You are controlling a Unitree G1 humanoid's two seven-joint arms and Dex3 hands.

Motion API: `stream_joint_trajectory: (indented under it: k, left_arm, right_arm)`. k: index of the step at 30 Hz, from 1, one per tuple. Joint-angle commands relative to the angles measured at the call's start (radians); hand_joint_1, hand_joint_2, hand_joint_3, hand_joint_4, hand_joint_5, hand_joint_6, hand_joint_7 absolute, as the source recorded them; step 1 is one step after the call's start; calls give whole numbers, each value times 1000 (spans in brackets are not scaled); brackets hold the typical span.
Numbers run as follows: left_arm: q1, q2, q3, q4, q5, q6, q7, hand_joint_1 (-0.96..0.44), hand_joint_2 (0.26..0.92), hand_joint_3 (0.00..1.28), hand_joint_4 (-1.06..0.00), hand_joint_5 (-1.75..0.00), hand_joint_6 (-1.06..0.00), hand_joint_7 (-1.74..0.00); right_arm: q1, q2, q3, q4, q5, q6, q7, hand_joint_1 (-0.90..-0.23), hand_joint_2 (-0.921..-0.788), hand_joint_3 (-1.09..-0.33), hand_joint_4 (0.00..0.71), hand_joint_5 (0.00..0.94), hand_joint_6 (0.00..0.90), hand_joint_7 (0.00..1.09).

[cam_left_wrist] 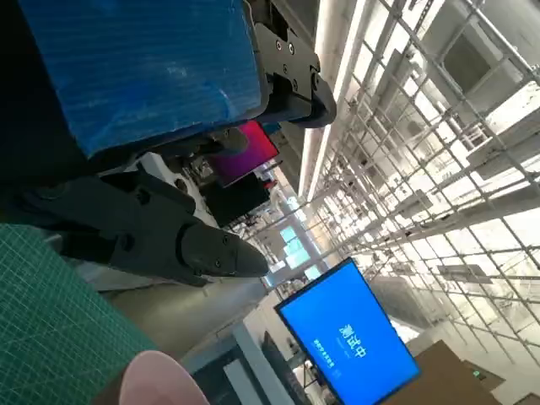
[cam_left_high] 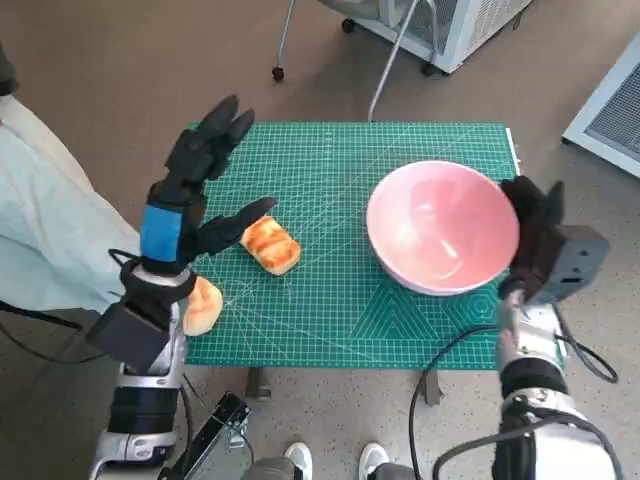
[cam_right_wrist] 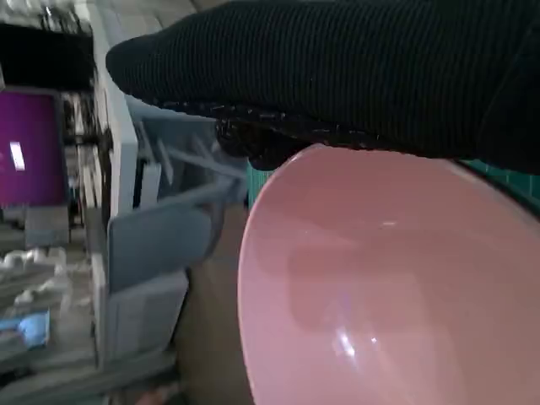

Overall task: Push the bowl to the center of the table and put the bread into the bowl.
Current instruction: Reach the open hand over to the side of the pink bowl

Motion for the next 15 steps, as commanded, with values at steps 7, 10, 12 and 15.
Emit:
stream_joint_trajectory:
  k: [7, 10, 12, 15]
  left_arm:
    - [34, 23, 20, -32, -10, 17, 1, -316, 921, 91, -454, -4, -358, -174]
    - [42, 25, 24, -42, -9, 21, 2, -315, 921, 92, -454, -4, -369, -153]
    - [48, 26, 27, -51, -8, 25, 3, -314, 921, 92, -454, -3, -373, -145]
    - [58, 27, 31, -63, -6, 29, 5, -308, 921, 91, -453, -2, -377, -137]
  right_arm:
    - [-45, 68, 16, 18, -19, 30, 6, -514, -921, -877, 136, 11, 20, 435]
    - [-55, 82, 24, 20, -27, 37, 6, -516, -921, -876, 129, 6, 19, 436]
    - [-62, 92, 28, 22, -32, 43, 8, -515, -921, -877, 122, 3, 13, 435]
    - [-72, 106, 32, 25, -34, 53, 9, -514, -921, -885, 118, 1, 5, 436]
